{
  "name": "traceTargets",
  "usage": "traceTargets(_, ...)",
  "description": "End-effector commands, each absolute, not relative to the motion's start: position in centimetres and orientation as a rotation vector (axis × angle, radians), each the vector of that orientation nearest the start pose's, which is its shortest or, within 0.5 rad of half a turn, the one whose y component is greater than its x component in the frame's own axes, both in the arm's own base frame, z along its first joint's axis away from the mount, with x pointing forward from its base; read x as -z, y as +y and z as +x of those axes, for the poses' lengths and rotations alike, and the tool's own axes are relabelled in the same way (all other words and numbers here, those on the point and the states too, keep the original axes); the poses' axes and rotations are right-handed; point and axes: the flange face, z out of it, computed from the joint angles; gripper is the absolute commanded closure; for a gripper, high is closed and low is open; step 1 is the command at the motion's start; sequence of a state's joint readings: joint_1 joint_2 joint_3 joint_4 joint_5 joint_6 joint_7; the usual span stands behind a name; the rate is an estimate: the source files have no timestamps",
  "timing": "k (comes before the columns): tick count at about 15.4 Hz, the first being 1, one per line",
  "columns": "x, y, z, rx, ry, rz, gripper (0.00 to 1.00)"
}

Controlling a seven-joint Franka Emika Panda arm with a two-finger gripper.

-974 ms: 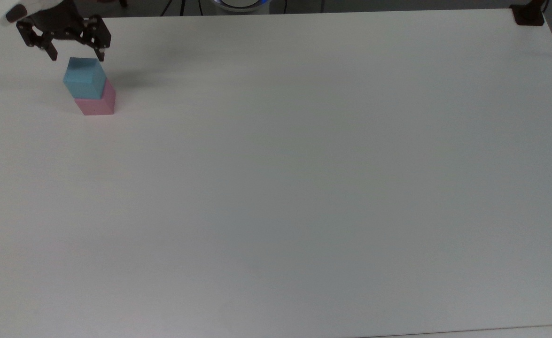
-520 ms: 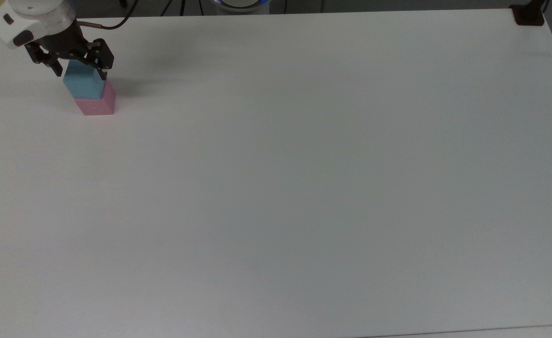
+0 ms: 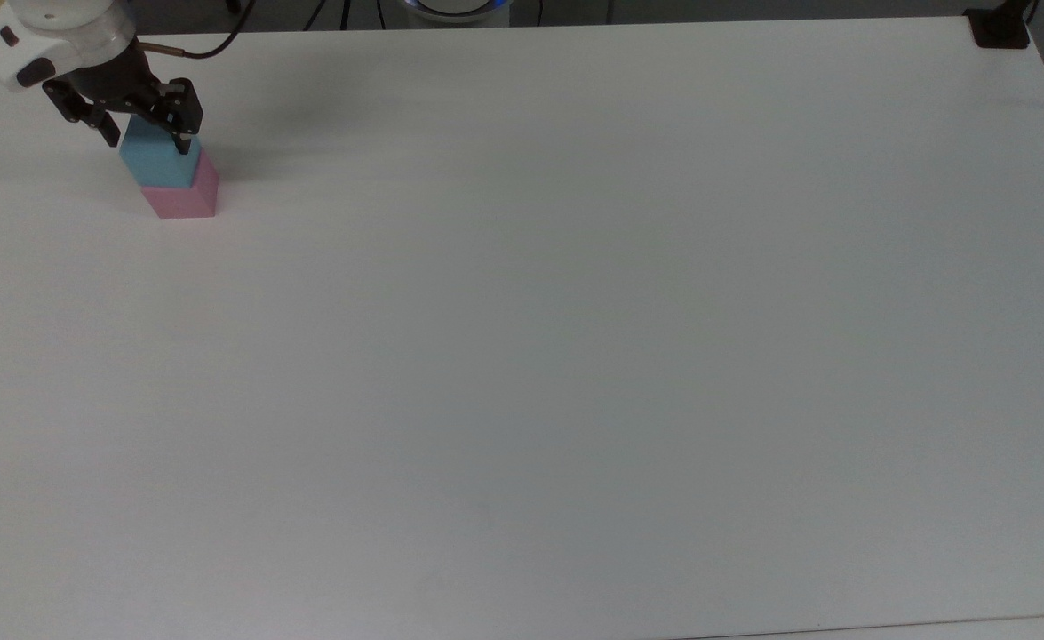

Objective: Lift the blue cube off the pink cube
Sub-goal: 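Lift the light-blue cube off the pink cube and carry it aside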

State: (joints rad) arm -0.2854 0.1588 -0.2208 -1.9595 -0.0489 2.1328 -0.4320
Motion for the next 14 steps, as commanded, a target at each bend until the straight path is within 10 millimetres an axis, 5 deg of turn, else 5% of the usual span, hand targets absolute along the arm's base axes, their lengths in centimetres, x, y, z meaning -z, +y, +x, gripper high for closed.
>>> traceTargets(1,-39.6,-28.1,51.8,-0.002,0.081,-3.22,0.44)
traceTargets(8,-44.9,-29.2,52.9,0.008,0.009,-3.23,0.45)
traceTargets(11,-45.6,-33.6,52.9,0.025,-0.126,-3.255,0.46)
traceTargets(14,-43.9,-38.0,53.9,0.012,-0.102,-3.271,0.45)
